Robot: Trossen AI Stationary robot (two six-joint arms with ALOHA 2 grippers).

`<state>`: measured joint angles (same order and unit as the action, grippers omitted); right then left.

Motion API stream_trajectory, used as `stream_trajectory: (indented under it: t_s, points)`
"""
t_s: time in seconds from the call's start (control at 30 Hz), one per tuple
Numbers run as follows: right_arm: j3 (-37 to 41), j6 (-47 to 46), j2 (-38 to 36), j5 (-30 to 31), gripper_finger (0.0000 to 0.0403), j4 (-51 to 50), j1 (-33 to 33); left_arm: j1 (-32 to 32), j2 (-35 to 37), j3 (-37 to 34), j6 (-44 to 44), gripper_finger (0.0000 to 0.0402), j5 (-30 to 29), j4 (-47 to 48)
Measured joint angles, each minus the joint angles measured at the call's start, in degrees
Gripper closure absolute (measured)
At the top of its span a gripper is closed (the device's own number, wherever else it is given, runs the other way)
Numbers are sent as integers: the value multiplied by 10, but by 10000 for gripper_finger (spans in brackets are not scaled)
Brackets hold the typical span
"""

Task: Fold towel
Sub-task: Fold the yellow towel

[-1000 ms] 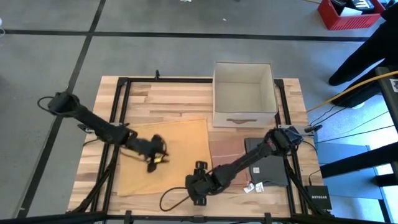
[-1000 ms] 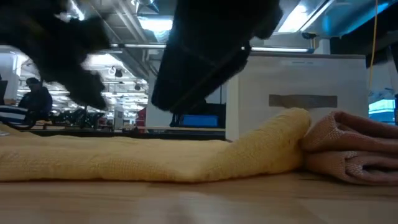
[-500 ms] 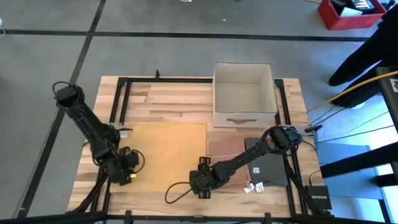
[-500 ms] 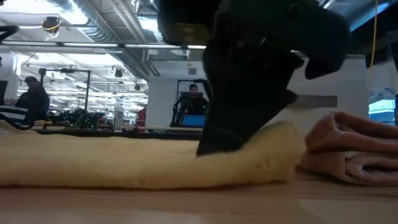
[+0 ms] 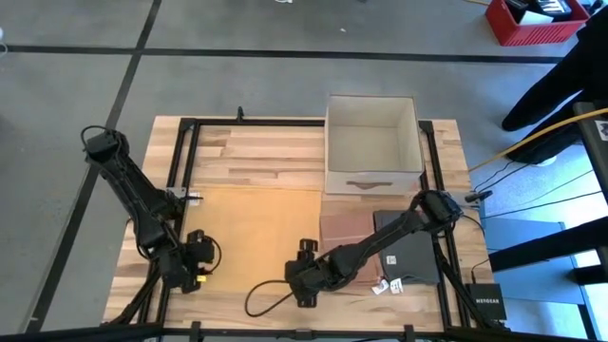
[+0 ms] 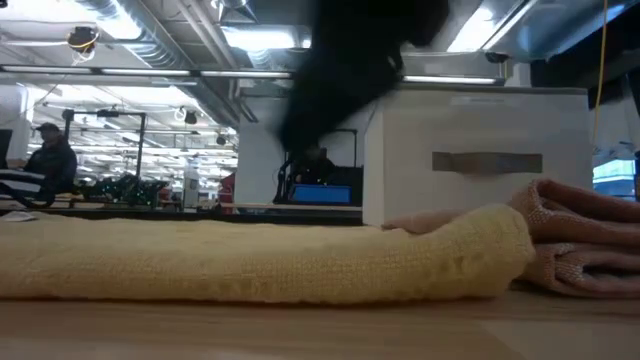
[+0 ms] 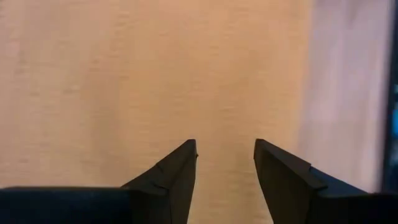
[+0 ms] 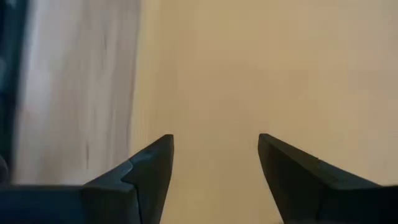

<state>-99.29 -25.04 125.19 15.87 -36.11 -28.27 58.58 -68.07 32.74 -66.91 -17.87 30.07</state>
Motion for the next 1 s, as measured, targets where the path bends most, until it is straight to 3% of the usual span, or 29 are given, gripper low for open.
stream_trajectory:
  t_s: [0.17, 0.4, 0.7, 0.87, 1.0]
  points:
    - [20, -1, 15, -13, 165, 2, 2, 45, -7, 8, -58, 247, 16, -1]
    - [76, -12, 14, -51, 165, 26, -18, 117, -81, -14, -162, 247, 77, -23]
    - [83, 1, 2, -48, 165, -26, -36, 115, -138, 5, -184, 247, 86, -134]
    - [67, 27, -34, -55, 165, -30, -36, 91, -135, 69, -164, 247, 87, -84]
    - [35, 78, -66, -32, 165, -24, -29, 75, -127, 158, -115, 247, 78, 74]
